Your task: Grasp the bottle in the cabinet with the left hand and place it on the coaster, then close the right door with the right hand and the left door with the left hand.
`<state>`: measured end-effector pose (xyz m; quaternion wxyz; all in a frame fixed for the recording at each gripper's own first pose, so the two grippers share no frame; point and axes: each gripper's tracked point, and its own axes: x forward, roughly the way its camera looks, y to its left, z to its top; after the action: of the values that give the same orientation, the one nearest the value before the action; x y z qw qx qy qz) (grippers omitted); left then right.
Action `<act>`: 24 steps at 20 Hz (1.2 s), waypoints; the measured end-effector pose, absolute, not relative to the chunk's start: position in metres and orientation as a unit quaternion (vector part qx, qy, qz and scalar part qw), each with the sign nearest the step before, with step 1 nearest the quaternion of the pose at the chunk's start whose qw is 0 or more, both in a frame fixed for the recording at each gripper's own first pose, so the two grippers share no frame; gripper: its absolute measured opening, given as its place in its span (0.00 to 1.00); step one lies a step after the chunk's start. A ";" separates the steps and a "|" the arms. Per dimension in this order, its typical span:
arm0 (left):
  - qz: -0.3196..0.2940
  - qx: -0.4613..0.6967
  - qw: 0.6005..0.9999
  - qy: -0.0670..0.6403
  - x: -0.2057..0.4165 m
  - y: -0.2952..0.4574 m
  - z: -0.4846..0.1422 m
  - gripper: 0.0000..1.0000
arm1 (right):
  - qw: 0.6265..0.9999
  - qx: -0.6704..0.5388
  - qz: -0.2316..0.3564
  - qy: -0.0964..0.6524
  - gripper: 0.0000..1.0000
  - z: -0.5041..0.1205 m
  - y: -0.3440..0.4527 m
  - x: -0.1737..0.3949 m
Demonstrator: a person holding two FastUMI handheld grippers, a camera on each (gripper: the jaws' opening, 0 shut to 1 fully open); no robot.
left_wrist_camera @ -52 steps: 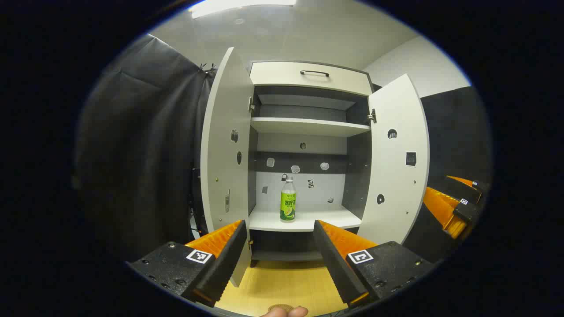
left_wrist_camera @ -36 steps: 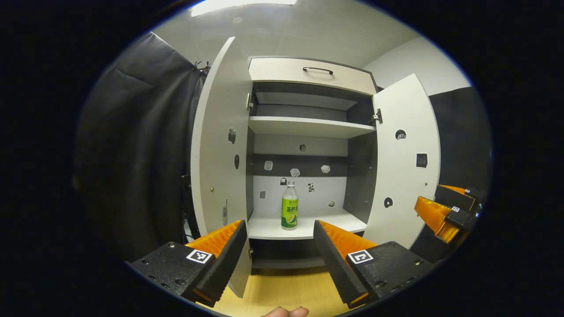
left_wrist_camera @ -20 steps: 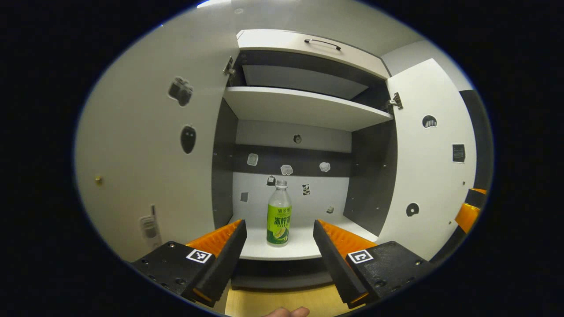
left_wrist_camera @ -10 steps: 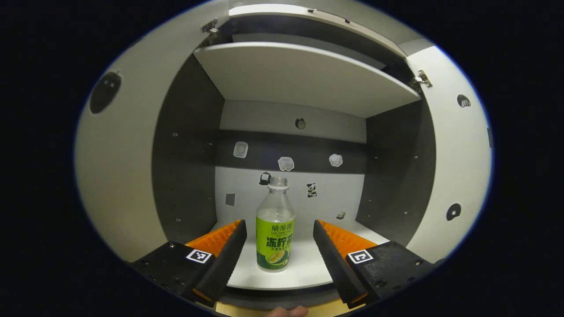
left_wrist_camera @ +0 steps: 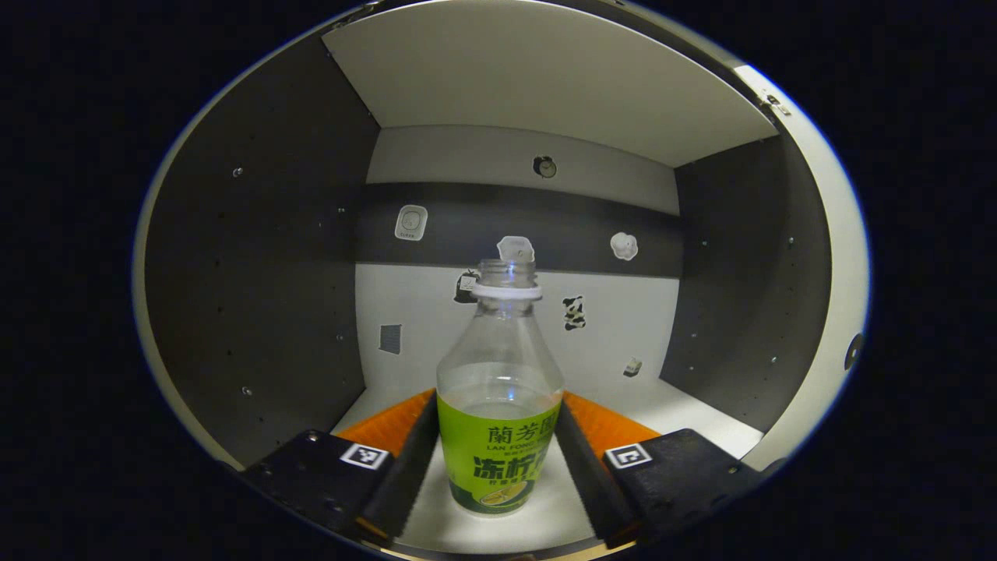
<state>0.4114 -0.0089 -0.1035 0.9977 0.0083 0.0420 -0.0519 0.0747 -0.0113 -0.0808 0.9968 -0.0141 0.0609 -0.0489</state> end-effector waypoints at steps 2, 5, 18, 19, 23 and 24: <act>-0.060 -0.002 0.998 0.031 0.401 -0.013 -0.095 0.81 | 0.997 -0.018 -0.051 0.057 0.96 -0.081 -0.017 0.068; -0.069 0.004 0.997 0.019 0.376 -0.017 -0.083 0.81 | 0.997 -0.005 -0.050 0.059 0.96 -0.083 -0.020 0.059; -0.075 0.000 0.997 0.029 0.198 -0.016 -0.086 0.81 | 0.998 0.034 0.033 0.041 0.96 -0.062 0.022 0.007; -0.066 0.007 0.997 0.028 0.186 -0.010 -0.088 0.81 | 0.998 0.036 0.039 0.042 0.94 -0.062 0.025 0.002; -0.061 0.020 0.998 0.027 0.138 -0.003 -0.107 0.80 | 0.996 0.044 0.064 0.048 0.94 -0.067 0.042 -0.011; -0.063 0.013 0.997 0.033 0.125 -0.003 -0.115 0.80 | 0.995 0.046 0.073 0.048 0.94 -0.067 0.047 -0.013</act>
<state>0.1254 -0.0026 -0.1150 0.9974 0.0132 0.0326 -0.0628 -0.0132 0.0471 -0.0667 0.9951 0.0461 0.0479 0.0729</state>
